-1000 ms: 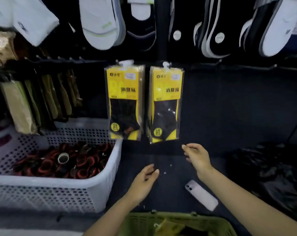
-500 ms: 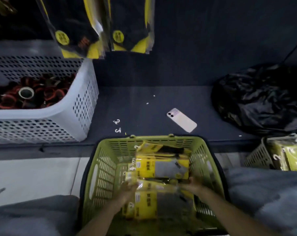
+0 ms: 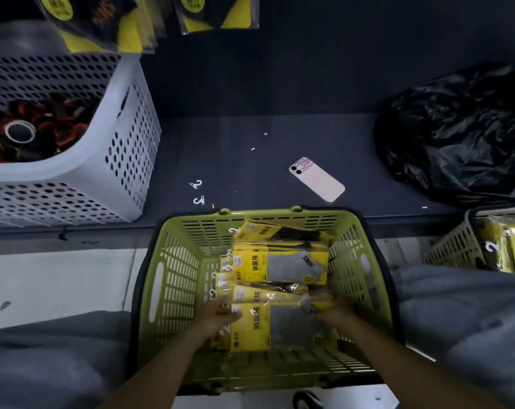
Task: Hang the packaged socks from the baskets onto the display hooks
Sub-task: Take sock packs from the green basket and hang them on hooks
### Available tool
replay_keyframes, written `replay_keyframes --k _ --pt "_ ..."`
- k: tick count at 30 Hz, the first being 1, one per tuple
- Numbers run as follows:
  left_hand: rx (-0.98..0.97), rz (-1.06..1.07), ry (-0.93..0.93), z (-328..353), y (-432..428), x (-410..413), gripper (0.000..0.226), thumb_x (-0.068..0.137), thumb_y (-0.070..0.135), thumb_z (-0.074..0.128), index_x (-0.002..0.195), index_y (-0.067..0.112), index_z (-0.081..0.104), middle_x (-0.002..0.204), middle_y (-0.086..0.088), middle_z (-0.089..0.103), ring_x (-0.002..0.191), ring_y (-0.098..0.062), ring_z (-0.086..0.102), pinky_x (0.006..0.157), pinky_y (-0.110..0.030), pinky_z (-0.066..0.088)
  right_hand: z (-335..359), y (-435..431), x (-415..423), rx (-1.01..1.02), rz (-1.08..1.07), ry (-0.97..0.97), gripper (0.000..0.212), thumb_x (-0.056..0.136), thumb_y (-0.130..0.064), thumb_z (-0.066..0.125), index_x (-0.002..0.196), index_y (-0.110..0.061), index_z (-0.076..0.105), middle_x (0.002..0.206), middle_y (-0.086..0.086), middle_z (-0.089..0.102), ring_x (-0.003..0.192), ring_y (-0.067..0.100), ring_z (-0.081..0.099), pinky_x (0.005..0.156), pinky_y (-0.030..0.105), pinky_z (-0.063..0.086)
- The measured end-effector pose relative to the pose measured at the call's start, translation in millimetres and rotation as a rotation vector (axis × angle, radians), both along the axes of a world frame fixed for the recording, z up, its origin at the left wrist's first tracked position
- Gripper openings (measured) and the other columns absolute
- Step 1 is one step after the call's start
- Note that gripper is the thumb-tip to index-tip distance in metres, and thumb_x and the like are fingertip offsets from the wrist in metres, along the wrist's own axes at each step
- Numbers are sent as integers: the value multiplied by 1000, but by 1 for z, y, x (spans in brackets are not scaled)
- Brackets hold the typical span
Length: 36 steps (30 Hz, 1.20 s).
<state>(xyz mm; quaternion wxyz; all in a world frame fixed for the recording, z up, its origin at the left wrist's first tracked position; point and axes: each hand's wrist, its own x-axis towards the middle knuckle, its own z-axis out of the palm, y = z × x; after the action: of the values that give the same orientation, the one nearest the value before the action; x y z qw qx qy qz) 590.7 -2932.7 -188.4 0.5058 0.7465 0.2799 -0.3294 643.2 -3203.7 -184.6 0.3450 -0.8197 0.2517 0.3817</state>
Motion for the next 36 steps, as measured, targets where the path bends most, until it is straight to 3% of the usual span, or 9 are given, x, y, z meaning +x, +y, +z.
replay_keyframes --k 4,7,11,14,19,24,29,33,36 --pt "83 97 48 14 3 12 40 86 34 66 116 8 64 118 -11 66 106 -26 63 92 -37 52 10 13 7 71 -52 31 45 83 -19 72 122 -3 57 127 14 58 118 29 55 91 32 45" --pt "37 121 65 33 14 20 42 81 39 70 113 14 65 120 -11 66 110 -28 61 98 -41 48 22 16 13 195 -211 60 53 76 -14 79 123 0 58 129 18 58 117 32 55 93 37 47" --pt "-136 153 88 70 37 34 77 61 52 76 125 14 56 119 -12 65 111 -30 61 97 -46 48 47 18 20 390 -271 168 51 78 -19 76 124 -3 59 122 17 63 114 33 58 102 44 44" --pt "-283 215 -58 103 54 50 76 64 51 74 128 13 56 122 -12 65 111 -29 63 95 -43 50 80 25 27 599 -259 107 51 73 -21 77 119 -5 63 95 9 75 90 25 69 85 35 54" --pt "-495 296 -403 189 68 73 51 76 56 60 110 20 70 109 -10 71 95 -22 71 68 -31 58 152 46 46 989 -317 -88 44 78 -29 69 118 -11 65 115 10 70 102 26 68 80 34 58" --pt "-989 251 -733 266 65 87 73 72 61 70 126 13 57 136 -11 55 122 -25 55 93 -38 51 221 66 63 1166 -325 -438 52 82 -43 60 129 -21 57 122 5 67 110 24 65 78 37 58" --pt "-566 270 -1008 314 19 109 44 74 38 68 115 24 61 117 2 69 108 -15 65 85 -28 55 257 93 69 1270 -250 -477 51 84 -39 62 129 -18 56 123 5 66 110 23 65 76 31 57" --pt "-401 309 -1220 354 27 122 31 76 35 65 107 29 64 109 14 71 105 -6 66 86 -21 54 286 94 85 1040 -168 -726 65 66 -38 74 126 -26 51 120 -2 67 113 19 62 99 40 48" --pt "-305 259 -1292 378 38 128 30 74 36 67 103 31 65 100 20 72 94 0 68 70 -10 52 329 95 105 993 -145 -978 54 64 -35 70 116 -28 55 124 -7 61 109 1 60 84 16 50"
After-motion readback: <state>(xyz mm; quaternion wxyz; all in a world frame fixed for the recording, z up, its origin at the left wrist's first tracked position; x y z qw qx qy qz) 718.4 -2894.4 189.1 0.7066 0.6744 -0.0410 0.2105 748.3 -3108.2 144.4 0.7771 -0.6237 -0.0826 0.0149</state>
